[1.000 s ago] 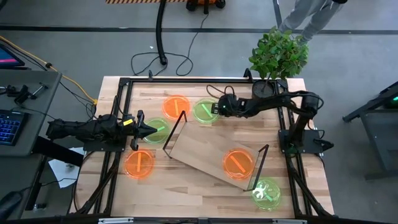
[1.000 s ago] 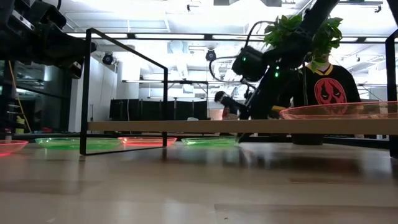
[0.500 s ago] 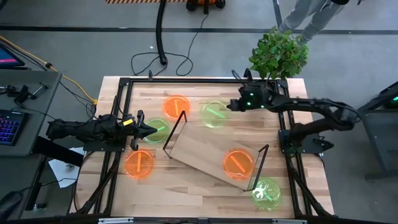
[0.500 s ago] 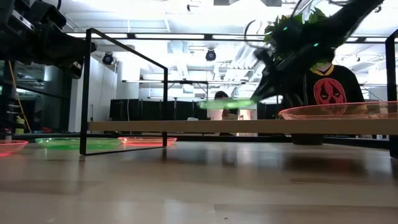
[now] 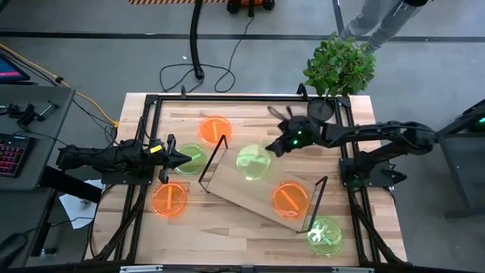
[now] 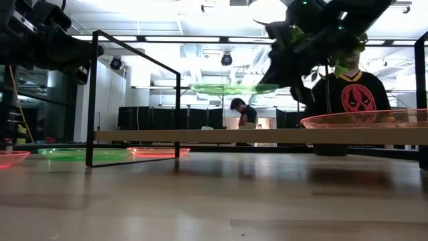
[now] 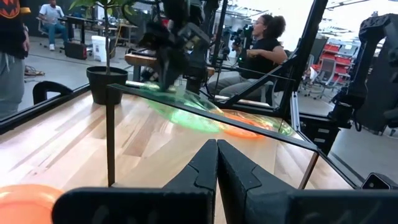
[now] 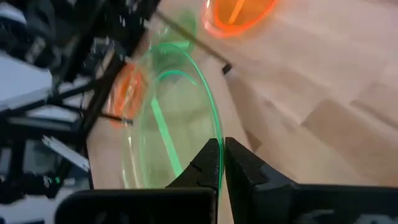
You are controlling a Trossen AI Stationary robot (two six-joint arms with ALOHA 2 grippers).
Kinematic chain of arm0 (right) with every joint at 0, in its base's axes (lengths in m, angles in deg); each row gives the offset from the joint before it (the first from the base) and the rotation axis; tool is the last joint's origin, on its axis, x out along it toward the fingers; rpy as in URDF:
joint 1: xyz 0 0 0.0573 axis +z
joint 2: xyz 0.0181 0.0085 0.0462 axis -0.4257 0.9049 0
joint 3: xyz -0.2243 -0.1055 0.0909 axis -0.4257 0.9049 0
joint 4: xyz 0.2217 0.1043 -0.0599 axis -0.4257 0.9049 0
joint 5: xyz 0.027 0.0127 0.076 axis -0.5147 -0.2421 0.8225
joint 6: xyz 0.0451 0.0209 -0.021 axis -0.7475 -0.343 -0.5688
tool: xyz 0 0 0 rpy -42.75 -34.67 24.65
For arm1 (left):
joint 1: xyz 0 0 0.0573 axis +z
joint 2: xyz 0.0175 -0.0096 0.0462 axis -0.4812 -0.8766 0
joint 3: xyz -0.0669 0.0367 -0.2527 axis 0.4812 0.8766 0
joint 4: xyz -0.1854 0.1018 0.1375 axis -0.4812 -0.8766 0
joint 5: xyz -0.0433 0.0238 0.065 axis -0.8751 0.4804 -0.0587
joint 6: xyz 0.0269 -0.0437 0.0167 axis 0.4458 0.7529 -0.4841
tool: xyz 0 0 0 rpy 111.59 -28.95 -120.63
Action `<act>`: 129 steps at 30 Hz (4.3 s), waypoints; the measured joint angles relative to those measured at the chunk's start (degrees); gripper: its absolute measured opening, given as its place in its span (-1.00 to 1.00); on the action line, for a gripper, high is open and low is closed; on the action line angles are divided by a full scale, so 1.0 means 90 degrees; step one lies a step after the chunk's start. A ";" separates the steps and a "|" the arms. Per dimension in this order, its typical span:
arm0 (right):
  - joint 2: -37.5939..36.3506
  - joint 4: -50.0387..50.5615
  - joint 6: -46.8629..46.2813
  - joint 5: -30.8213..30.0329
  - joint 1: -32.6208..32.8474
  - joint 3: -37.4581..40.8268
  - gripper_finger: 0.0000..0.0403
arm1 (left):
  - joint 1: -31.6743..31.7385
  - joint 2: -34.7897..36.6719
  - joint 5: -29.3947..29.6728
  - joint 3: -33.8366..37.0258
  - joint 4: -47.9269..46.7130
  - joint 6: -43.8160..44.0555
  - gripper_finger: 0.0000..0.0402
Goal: Place and stack plates onto a shelf
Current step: Put the top right green plate into the shelf, then stack the top orange plate on the top of the orange plate on the shelf
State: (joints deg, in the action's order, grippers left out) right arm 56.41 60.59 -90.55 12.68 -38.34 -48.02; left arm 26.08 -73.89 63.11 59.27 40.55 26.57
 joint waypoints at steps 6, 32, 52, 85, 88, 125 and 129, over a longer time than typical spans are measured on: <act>0.0968 0.0000 0.0190 -0.0007 0.0441 -0.0611 -1.00 | 0.0001 0.0000 0.0001 0.0000 0.0000 0.0000 -1.00; 0.2345 0.0420 0.0445 0.0143 0.0752 -0.1558 -1.00 | 0.0001 -0.0001 0.0001 0.0000 -0.0002 0.0000 -1.00; 0.1062 0.2275 0.1137 0.0087 0.0076 -0.1555 -0.14 | 0.0000 -0.0002 -0.0001 0.0000 -0.0002 0.0000 -1.00; -0.4035 0.1102 0.0115 -0.1882 0.0928 0.0861 -0.19 | 0.0004 -0.0084 0.2008 -0.0060 0.3163 0.0704 -1.00; -0.4144 0.0747 0.0062 -0.2195 0.1001 0.0932 -0.24 | 0.0009 -0.0445 0.3336 -0.0453 0.2721 0.1645 -1.00; -0.4088 0.0741 0.0562 -0.2511 0.1005 0.0684 -0.28 | 0.5077 -0.8833 -0.0466 -0.4367 -0.2938 0.3781 -0.15; -0.4088 0.0741 0.0589 -0.2511 0.1005 0.0682 -0.28 | 0.5063 -0.9277 -0.0415 -0.4367 -0.2639 0.3905 -0.15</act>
State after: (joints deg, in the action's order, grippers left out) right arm 19.62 67.26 -85.25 -9.92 -29.29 -41.89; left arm 71.64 -157.38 59.37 19.98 16.81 61.71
